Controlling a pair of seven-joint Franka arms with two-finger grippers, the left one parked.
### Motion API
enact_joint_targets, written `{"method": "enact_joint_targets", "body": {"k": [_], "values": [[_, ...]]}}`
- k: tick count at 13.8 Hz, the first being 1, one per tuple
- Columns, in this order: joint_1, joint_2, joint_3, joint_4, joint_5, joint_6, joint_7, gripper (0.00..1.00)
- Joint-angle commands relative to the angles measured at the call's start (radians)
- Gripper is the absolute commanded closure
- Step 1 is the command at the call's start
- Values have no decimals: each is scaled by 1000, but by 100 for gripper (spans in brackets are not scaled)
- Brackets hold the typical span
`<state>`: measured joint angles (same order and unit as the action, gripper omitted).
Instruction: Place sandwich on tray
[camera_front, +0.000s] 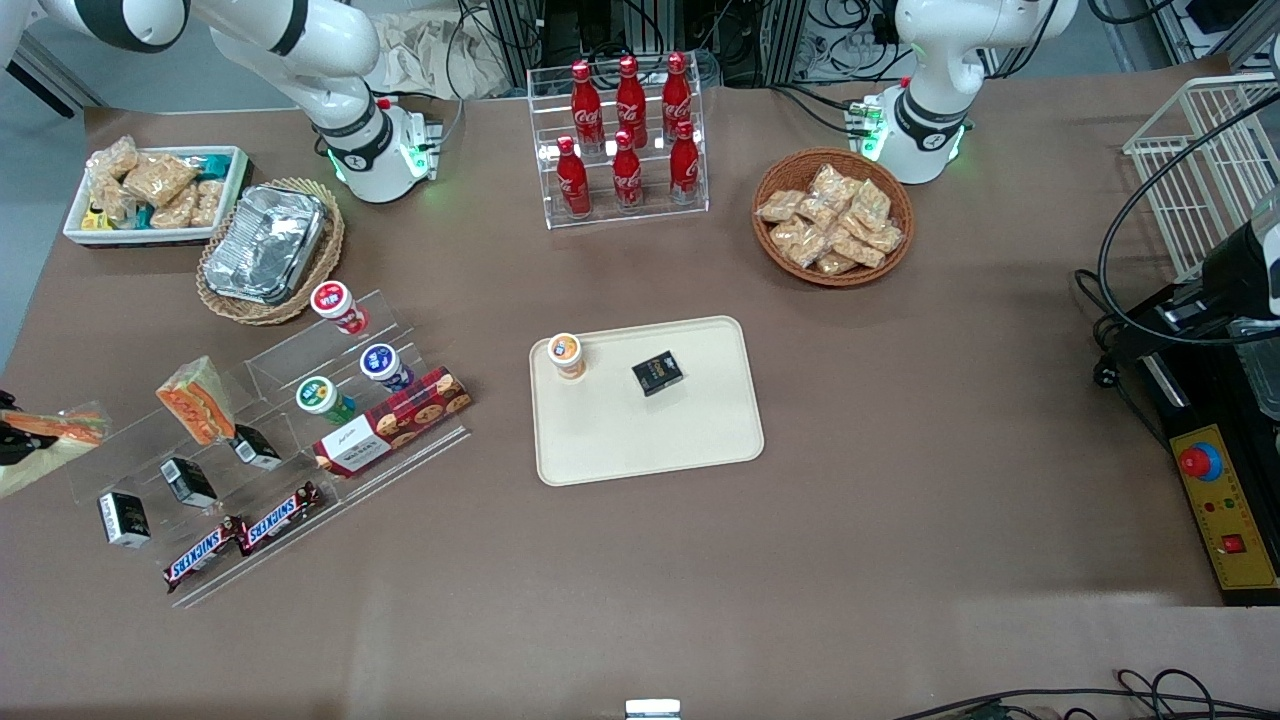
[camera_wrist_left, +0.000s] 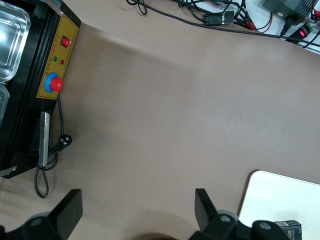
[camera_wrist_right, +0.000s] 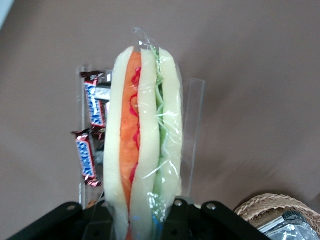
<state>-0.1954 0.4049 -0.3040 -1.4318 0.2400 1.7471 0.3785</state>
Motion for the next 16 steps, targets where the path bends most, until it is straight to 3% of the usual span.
{"method": "enact_joint_targets", "body": {"k": [1,3,5,6,12,16], "values": [[10,-46,26,-2,-5,-52,-85,85],[10,-75,55,-4,-4,-60,-286,84],[37,-106,71,-4,-7,-87,-311,89],[69,-124,72,-4,-11,-98,-305,99],[278,-164,79,-4,-24,-138,-366,100],[442,-178,80,-6,-134,-130,-372,100]]}}
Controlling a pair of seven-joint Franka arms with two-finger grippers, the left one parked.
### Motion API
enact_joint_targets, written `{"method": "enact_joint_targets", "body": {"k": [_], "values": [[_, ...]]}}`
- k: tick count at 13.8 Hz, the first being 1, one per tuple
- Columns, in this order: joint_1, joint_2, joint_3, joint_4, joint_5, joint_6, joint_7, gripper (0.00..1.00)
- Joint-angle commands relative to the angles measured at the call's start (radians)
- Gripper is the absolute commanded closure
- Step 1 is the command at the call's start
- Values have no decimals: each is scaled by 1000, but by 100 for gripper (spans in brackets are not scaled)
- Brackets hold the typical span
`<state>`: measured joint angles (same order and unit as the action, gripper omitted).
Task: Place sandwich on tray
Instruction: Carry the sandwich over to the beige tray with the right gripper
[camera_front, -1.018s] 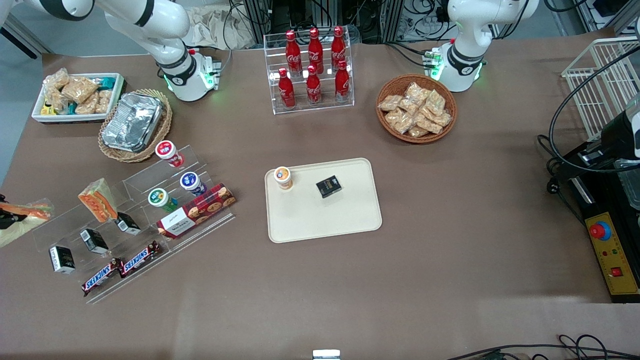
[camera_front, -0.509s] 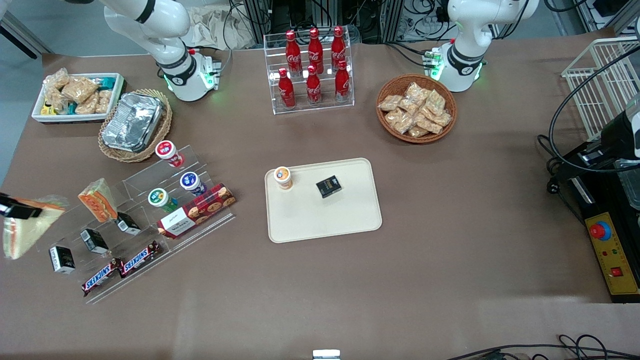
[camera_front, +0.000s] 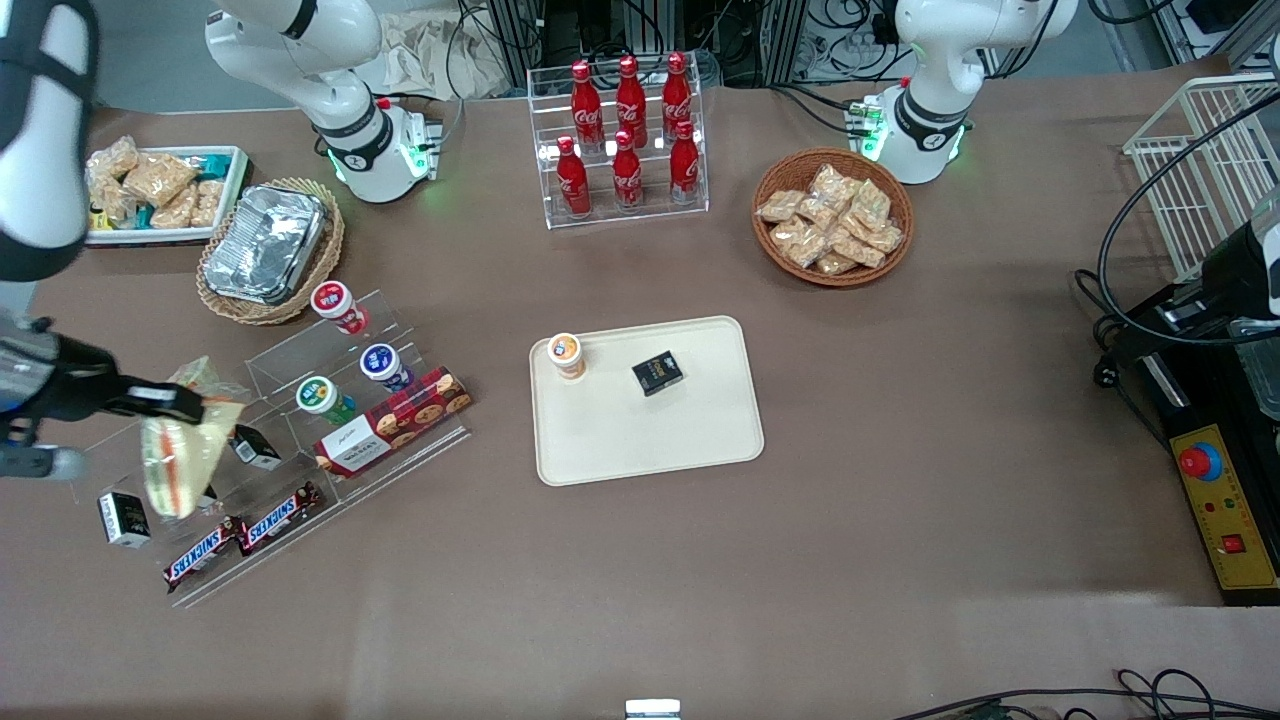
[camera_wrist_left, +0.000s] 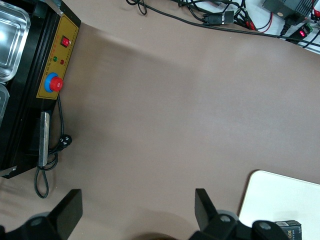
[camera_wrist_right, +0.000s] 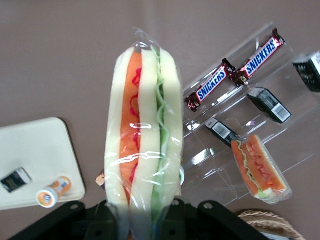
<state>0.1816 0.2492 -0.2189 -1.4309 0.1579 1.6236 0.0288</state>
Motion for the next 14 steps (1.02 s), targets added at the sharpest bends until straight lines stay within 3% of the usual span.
{"method": "enact_joint_targets", "body": {"k": [1,3,7,11,14], "values": [[108,-22,-5,-6,-57,-8,-23,100],[180,-21,-5,-6,-69,-4,-23,100],[315,-7,-5,-8,-155,70,-23,100],[424,28,-5,-14,-159,134,-24,100],[432,80,-4,-14,-147,176,-211,100]]}}
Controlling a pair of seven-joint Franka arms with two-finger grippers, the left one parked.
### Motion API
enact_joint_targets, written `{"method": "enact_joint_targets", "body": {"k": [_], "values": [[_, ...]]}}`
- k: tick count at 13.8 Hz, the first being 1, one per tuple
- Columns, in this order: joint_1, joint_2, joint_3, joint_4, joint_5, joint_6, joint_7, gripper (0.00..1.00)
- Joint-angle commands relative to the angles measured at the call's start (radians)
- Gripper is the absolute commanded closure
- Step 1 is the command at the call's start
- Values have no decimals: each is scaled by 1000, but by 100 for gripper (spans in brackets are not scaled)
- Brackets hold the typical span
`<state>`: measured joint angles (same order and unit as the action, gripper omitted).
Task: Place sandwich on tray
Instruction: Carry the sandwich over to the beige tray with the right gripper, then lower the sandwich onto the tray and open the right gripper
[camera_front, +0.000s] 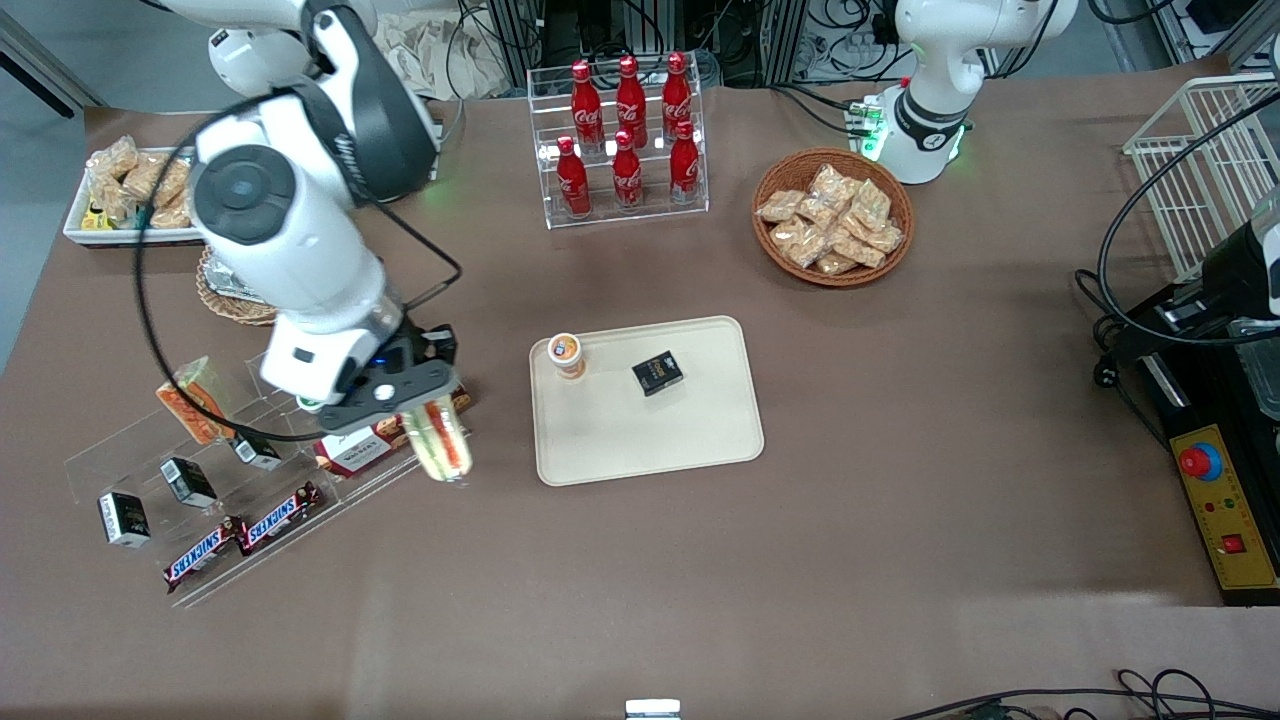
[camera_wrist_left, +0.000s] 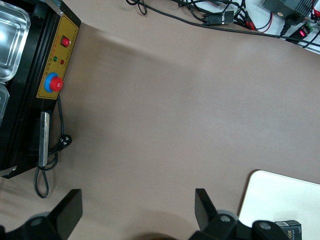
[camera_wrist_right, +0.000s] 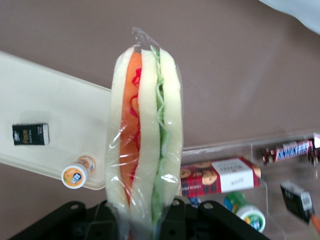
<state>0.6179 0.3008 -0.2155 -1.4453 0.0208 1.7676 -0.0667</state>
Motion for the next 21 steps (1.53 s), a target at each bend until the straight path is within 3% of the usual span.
{"method": "enact_joint_targets", "body": {"k": [1,6,11,16,21], "values": [[0,44,-7,0,-10,38,-148,100],[59,129,10,0,-9,119,-320,100],[80,270,111,0,-12,300,-435,100],[77,425,114,2,-18,496,-680,100],[80,504,116,3,-45,628,-766,100]]}}
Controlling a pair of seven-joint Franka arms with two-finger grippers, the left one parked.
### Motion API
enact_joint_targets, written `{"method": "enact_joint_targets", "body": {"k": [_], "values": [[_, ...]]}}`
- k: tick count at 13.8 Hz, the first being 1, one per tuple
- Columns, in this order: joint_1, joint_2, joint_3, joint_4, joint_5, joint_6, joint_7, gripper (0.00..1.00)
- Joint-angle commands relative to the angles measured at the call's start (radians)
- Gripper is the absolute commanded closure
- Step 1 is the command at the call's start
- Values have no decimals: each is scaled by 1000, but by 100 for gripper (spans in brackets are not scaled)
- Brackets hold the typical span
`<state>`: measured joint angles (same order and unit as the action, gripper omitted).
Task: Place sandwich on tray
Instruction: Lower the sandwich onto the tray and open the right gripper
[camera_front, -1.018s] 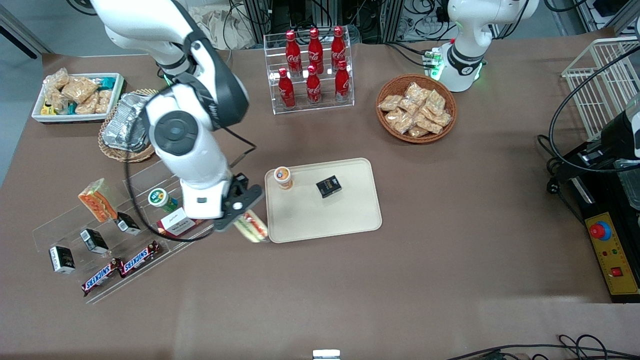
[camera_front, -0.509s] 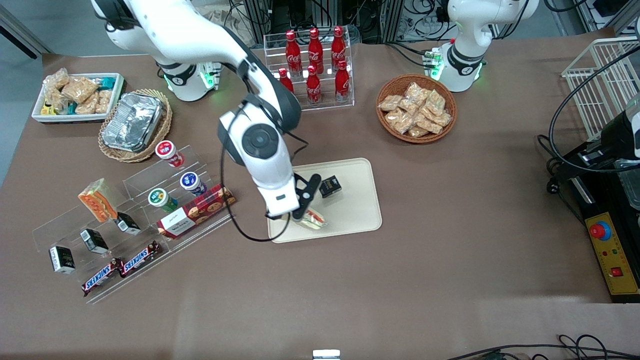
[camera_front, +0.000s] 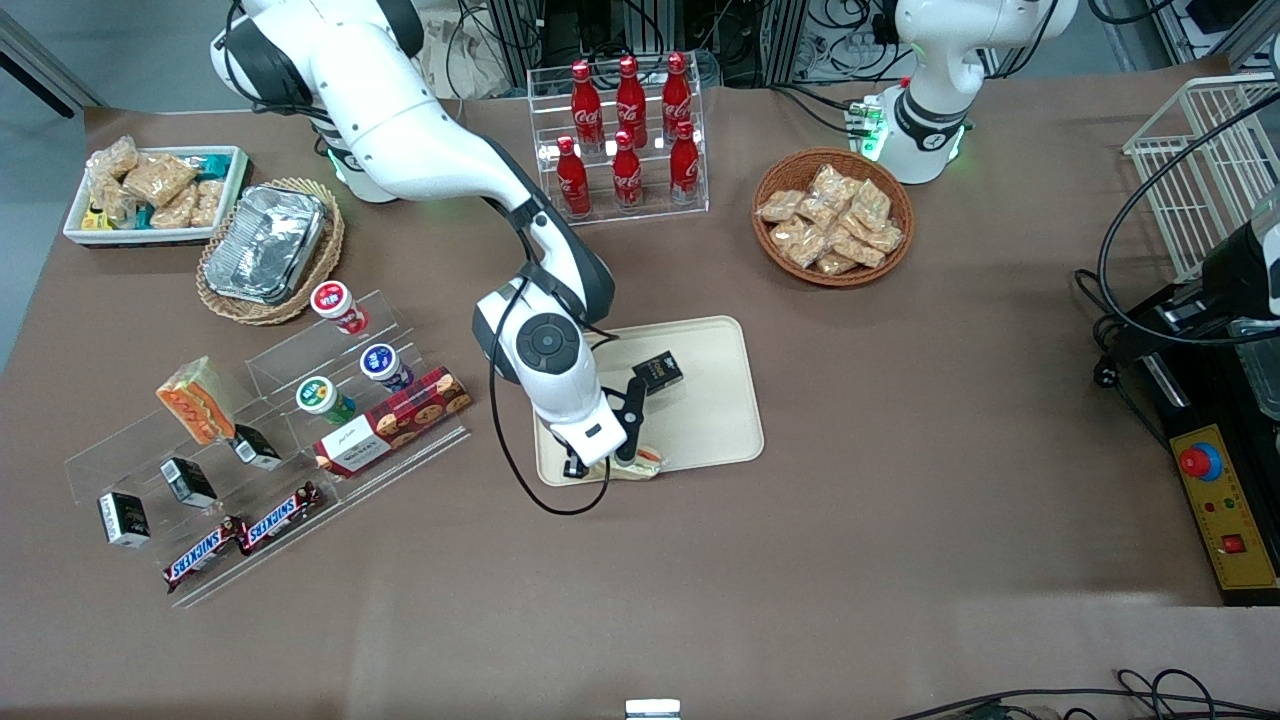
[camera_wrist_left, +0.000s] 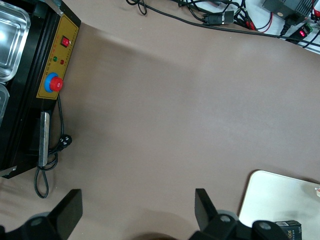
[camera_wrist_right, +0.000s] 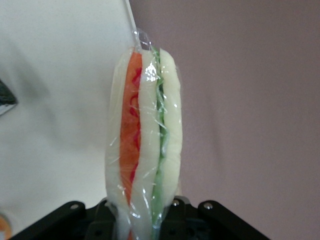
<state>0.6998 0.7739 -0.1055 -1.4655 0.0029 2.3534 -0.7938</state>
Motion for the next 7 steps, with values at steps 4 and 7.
{"method": "enact_joint_targets", "body": {"k": [4,7], "values": [[41,35,7,22,-26,46,-64,100],[61,45,7,24,-23,46,-50,74]]}}
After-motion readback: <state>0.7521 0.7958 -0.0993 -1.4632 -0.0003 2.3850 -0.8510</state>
